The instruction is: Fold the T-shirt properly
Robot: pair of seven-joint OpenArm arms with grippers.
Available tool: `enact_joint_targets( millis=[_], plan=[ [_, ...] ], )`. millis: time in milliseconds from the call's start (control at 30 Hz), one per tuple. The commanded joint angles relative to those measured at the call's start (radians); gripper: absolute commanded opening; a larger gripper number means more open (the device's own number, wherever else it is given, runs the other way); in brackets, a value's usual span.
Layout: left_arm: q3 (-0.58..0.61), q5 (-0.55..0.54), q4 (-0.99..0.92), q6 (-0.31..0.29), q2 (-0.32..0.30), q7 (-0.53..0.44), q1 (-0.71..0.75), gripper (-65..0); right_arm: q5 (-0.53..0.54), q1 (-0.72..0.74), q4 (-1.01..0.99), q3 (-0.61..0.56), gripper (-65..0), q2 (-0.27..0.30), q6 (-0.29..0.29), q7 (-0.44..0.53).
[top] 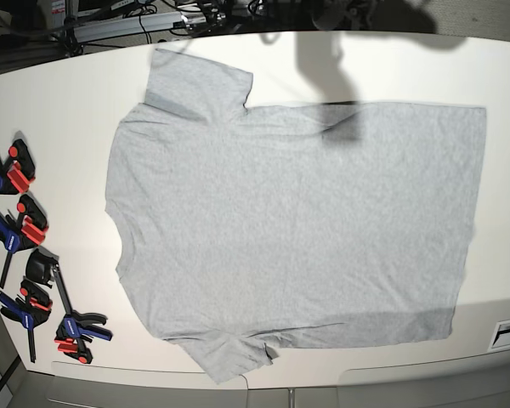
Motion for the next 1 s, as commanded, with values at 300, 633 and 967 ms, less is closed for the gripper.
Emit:
enact_joint_targets(
  millis=[300, 633, 967],
  plan=[
    [0.0, -0.002, 0.006, -0.011, 0.0, -0.004, 0.006, -65.0, -0.001, 0.003, 0.008, 0.001, -65.0, -0.003, -0.006, 0.002],
    [0.0, -0.002, 0.006, -0.011, -0.003, -0.004, 0.011, -65.0, -0.001, 0.002, 0.008, 0.001, -65.0, -0.002, -0.006, 0.002],
    [-0.001, -0.179, 0.079, -0.008, -0.065, -0.096, 0.136, -65.0, 0.063, -0.103, 0.039, 0.001, -65.0, 0.051, -0.006, 0.175]
  ],
)
